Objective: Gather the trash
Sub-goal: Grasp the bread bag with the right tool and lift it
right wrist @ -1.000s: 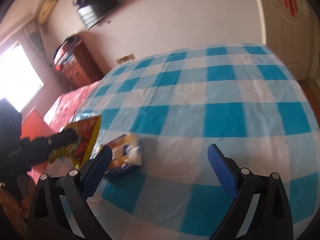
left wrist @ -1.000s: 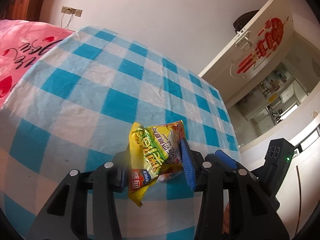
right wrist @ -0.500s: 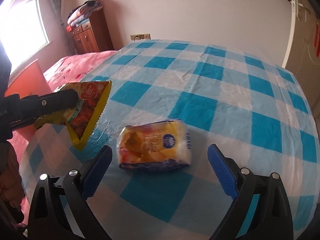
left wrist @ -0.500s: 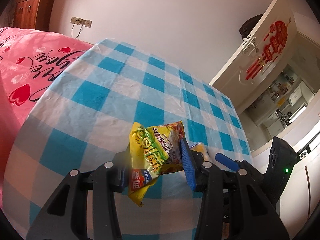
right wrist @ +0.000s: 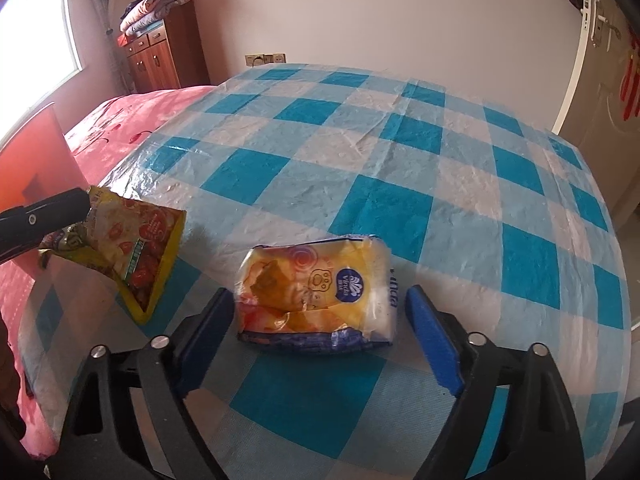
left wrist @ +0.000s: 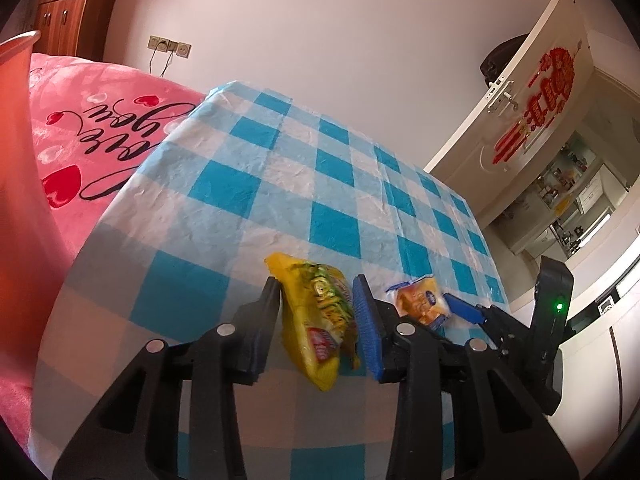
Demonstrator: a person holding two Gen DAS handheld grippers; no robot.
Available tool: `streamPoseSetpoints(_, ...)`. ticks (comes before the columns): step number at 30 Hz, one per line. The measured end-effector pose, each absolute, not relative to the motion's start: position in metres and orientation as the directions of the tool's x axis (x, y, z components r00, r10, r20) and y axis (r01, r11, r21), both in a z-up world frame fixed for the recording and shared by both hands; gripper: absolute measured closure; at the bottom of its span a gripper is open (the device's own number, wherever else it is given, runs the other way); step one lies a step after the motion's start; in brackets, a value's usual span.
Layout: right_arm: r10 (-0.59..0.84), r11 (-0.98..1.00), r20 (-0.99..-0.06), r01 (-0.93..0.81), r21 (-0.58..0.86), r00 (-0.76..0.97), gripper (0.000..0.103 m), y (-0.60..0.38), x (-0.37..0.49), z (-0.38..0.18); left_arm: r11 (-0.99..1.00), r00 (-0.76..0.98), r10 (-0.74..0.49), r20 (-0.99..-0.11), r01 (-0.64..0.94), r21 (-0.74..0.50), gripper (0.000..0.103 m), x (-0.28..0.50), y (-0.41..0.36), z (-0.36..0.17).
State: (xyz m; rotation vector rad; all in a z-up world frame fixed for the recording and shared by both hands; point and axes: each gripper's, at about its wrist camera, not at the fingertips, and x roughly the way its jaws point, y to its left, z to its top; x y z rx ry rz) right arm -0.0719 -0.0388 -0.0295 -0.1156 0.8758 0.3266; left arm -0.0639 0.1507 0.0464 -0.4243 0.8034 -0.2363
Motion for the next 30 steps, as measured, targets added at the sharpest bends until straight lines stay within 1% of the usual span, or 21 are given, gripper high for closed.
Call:
streamPoseSetpoints(3, 0.222, 0.946, -0.765, -0.323, 0.019, 0.604, 0.029, -0.038, -0.074, -0.029, 0.891, 0.669, -0.370, -0.645, 0.058, -0.451, 0.064, -0.065, 0.153, 0.043)
streamPoseSetpoints(5, 0.220, 0.947, -0.763, -0.320, 0.018, 0.608, 0.030, -0.038, -0.075, -0.029, 0.901, 0.663, -0.372, -0.649, 0.091, -0.424, 0.063, -0.066, 0.151, 0.043)
streamPoseSetpoints(6, 0.223, 0.947, -0.762, -0.320, 0.021, 0.608, 0.031, -0.038, -0.075, -0.029, 0.911, 0.660, -0.365, -0.657, 0.106, -0.400, 0.058, -0.066, 0.149, 0.043)
streamPoseSetpoints(7, 0.229, 0.947, -0.760, -0.320, 0.029, 0.608, 0.032, -0.040, -0.075, -0.028, 0.919, 0.654, -0.363, -0.664, 0.131, -0.372, 0.048, -0.067, 0.147, 0.042)
streamPoseSetpoints(9, 0.239, 0.946, -0.757, -0.320, 0.041, 0.609, 0.033, -0.041, -0.075, -0.028, 0.927, 0.641, -0.367, -0.674, 0.186, -0.327, 0.037, -0.070, 0.142, 0.042)
streamPoseSetpoints(11, 0.244, 0.946, -0.753, -0.322, 0.046, 0.611, 0.034, -0.042, -0.076, -0.027, 0.936, 0.643, -0.351, -0.681, 0.247, -0.249, 0.034, -0.075, 0.136, 0.043)
streamPoseSetpoints(13, 0.249, 0.945, -0.749, -0.324, 0.048, 0.614, 0.035, -0.042, -0.077, -0.027, 0.937, 0.648, -0.338, -0.683, 0.302, -0.176, 0.028, -0.078, 0.133, 0.045)
streamPoseSetpoints(18, 0.263, 0.940, -0.744, -0.336, 0.055, 0.614, 0.036, -0.042, -0.079, -0.026, 0.910, 0.644, -0.349, -0.681, 0.406, -0.082, 0.028, -0.074, 0.132, 0.049)
streamPoseSetpoints(24, 0.272, 0.940, -0.744, -0.334, 0.069, 0.611, 0.036, -0.042, -0.079, -0.027, 0.810, 0.566, -0.357, -0.744, 0.584, 0.056, 0.028, -0.066, 0.114, 0.035)
streamPoseSetpoints(27, 0.268, 0.940, -0.744, -0.334, 0.064, 0.612, 0.036, -0.042, -0.078, -0.027, 0.786, 0.545, -0.354, -0.760, 0.614, 0.074, 0.028, -0.061, 0.109, 0.029)
streamPoseSetpoints(30, 0.269, 0.940, -0.744, -0.334, 0.066, 0.611, 0.036, -0.042, -0.078, -0.027, 0.777, 0.523, -0.363, -0.771, 0.626, 0.059, 0.028, -0.052, 0.108, 0.024)
